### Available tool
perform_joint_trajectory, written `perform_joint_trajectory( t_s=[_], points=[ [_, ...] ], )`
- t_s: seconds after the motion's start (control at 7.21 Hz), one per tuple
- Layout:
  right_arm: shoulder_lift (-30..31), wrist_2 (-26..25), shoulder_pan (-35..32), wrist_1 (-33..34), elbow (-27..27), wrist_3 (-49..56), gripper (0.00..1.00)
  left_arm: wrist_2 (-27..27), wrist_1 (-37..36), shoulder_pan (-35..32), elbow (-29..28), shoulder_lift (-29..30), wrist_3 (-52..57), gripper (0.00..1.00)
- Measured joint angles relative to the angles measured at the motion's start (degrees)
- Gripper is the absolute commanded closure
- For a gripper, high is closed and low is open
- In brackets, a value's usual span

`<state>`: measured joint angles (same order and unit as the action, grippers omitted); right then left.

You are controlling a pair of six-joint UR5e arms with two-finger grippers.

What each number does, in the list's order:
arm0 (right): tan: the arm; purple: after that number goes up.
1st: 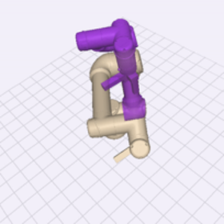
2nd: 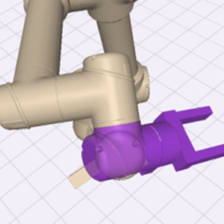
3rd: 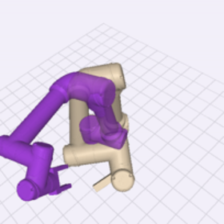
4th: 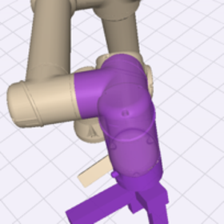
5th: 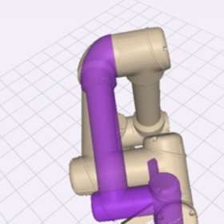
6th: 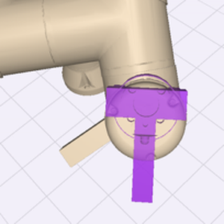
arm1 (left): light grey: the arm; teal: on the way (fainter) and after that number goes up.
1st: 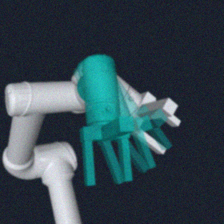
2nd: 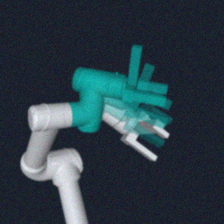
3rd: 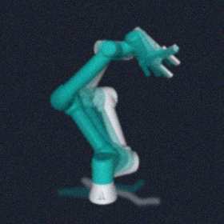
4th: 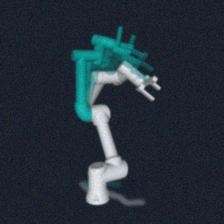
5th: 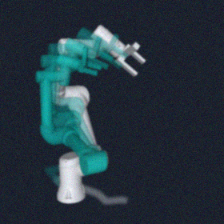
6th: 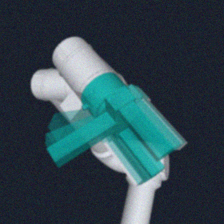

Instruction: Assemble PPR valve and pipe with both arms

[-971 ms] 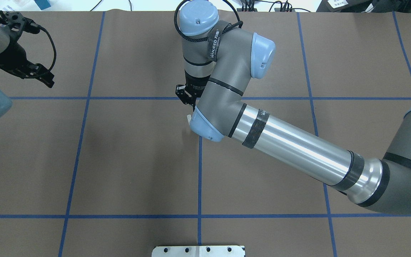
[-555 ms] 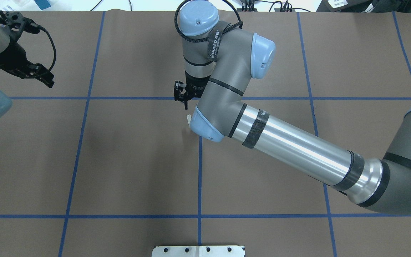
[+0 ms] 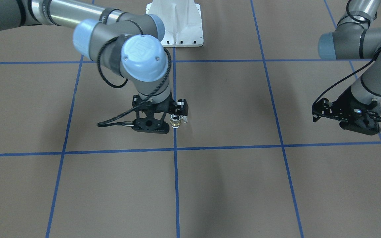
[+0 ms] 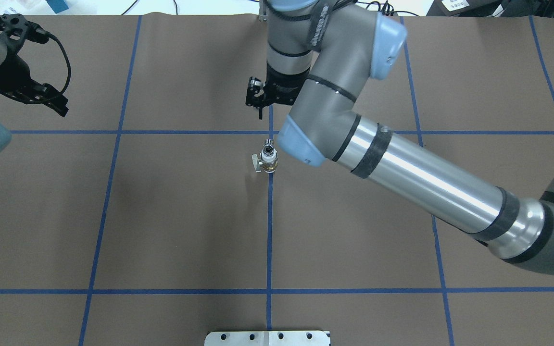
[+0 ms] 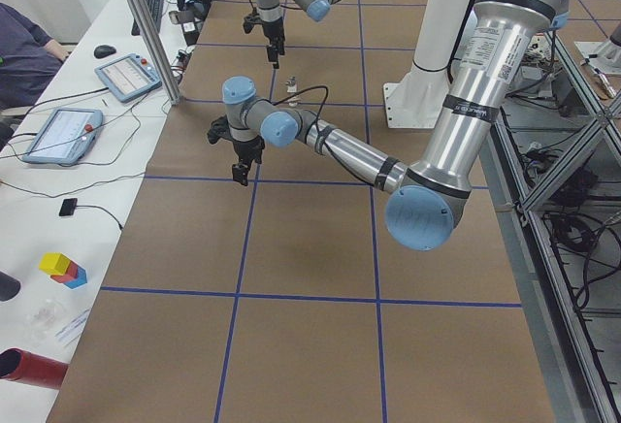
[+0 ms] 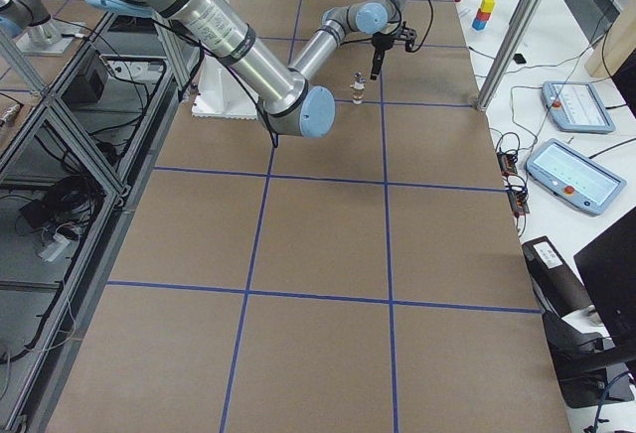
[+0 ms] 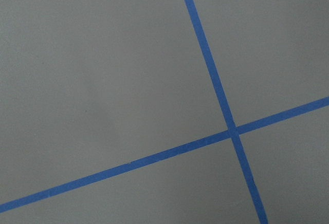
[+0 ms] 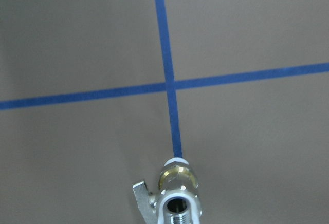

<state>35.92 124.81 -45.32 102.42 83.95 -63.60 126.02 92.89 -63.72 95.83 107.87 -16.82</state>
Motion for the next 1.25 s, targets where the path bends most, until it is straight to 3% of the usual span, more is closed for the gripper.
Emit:
perform_joint_trajectory(
  t_s=[0.28, 0.42, 0.56, 0.83, 1.25],
  points=[
    [9.4, 3.2, -8.9, 8.2, 12.0, 13.2, 0.01, 0.1, 0.1, -5.3, -0.2, -4.5, 9.9, 0.0],
    [15.6, 3.9, -14.2, 10.8, 15.1, 24.3, 0.01, 0.2, 0.5, -8.7, -0.7, -7.3, 14.2, 0.0],
    [21.3, 4.3, -20.0, 11.7, 15.1, 37.1, 0.01, 0.7, 1.6, -12.3, -2.0, -9.5, 18.5, 0.0],
    [29.1, 5.9, -30.1, 11.4, 9.0, 58.4, 0.01, 2.6, 3.4, -16.2, -4.3, -10.9, 21.6, 0.0],
    [34.5, 6.3, -38.3, 9.7, 3.9, 68.0, 0.01, 3.1, 4.8, -17.0, -4.5, -11.7, 22.3, 0.0]
  ],
)
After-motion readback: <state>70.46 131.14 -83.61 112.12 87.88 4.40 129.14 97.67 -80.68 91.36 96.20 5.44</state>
